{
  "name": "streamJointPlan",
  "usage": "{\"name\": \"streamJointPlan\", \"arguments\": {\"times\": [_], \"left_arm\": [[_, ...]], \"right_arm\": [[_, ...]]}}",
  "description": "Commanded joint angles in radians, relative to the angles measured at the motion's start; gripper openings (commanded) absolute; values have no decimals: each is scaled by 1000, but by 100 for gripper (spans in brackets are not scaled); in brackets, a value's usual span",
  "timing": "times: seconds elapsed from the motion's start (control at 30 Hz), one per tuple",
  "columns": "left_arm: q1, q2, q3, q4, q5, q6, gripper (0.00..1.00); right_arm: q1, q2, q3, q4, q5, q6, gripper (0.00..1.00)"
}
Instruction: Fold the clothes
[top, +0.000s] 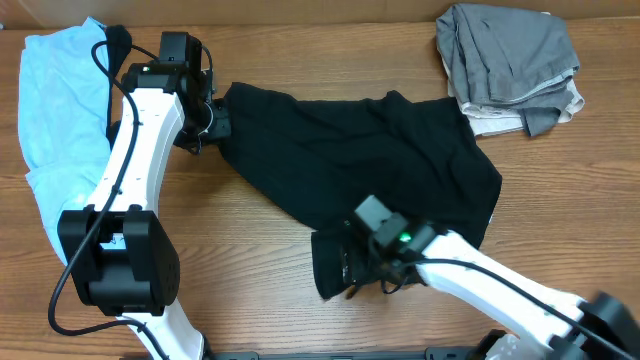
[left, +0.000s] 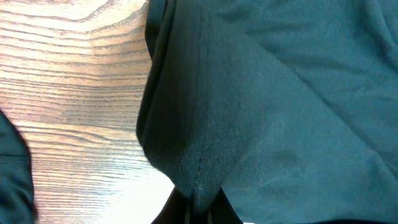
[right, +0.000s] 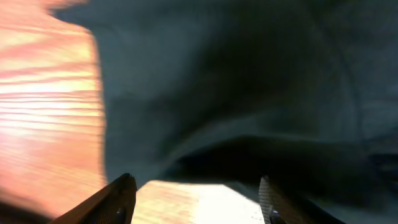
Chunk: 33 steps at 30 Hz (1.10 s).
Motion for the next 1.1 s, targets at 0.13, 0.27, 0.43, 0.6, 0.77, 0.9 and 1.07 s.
{"name": "streamJointPlan", "arguments": {"times": [0.13,0.27,0.43,0.6,0.77,0.9,1.07], "left_arm": [[-6,-16,14,5,10,5,4],[-6,-16,14,6,10,5,4],[-6,-16,14,5,10,5,4],[-6,-16,14,4,10,5,4],[-6,-16,14,2,10,5,4],[-6,-16,14,-26,11,5,4],[-7,-16,12,-82,11,5,4]], "right_arm": [[65,46,-9,22,24,69,67],[92,51,-26,51,25,82,67],[101,84,-43,47,24,149,67],[96,96,-76,11,57,287,66],[39,96,-93,-114,119,409,66],[-80,96,-93,-121,117,371,66],[-273,96,-93,-106,83,234,66]]}}
